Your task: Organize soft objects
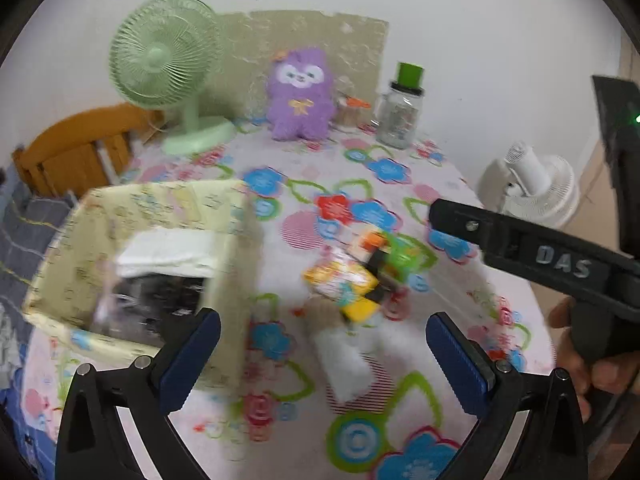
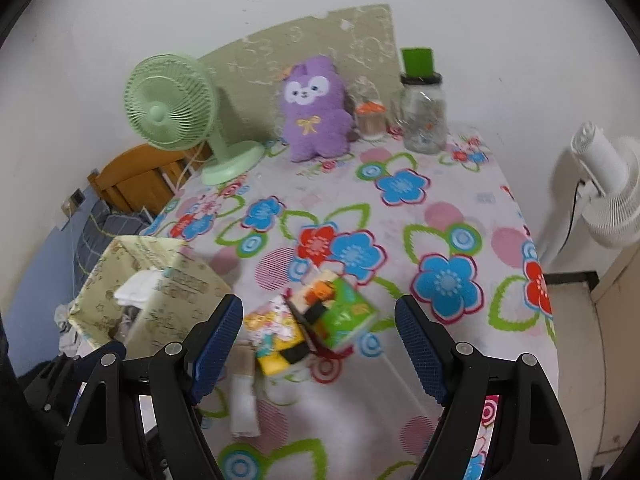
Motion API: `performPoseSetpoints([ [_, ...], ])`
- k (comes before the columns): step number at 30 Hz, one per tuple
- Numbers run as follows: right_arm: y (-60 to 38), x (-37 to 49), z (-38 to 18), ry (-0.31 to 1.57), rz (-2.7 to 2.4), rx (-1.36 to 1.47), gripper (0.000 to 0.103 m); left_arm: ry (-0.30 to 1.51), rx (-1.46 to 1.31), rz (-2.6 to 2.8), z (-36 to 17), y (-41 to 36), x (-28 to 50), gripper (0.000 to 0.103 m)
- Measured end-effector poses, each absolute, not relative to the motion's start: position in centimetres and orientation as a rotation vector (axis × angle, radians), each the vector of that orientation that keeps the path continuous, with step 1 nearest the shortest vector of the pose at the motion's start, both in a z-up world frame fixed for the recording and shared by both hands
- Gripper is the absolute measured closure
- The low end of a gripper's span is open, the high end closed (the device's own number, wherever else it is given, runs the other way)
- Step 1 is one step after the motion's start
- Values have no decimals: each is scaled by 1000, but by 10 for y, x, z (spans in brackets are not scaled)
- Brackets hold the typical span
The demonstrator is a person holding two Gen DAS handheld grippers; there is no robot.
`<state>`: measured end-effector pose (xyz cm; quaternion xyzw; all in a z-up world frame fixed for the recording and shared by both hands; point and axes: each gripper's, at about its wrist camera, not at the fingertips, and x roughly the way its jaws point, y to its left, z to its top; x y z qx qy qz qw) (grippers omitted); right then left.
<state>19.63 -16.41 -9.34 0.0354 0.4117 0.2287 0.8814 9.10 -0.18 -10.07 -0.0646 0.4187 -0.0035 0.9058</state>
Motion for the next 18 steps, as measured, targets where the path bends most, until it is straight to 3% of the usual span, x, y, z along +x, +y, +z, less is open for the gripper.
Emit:
performPoseSetpoints([
  [18, -179, 234, -151, 967, 477, 92, 22, 1074, -168, 36, -186, -20, 124, 0],
])
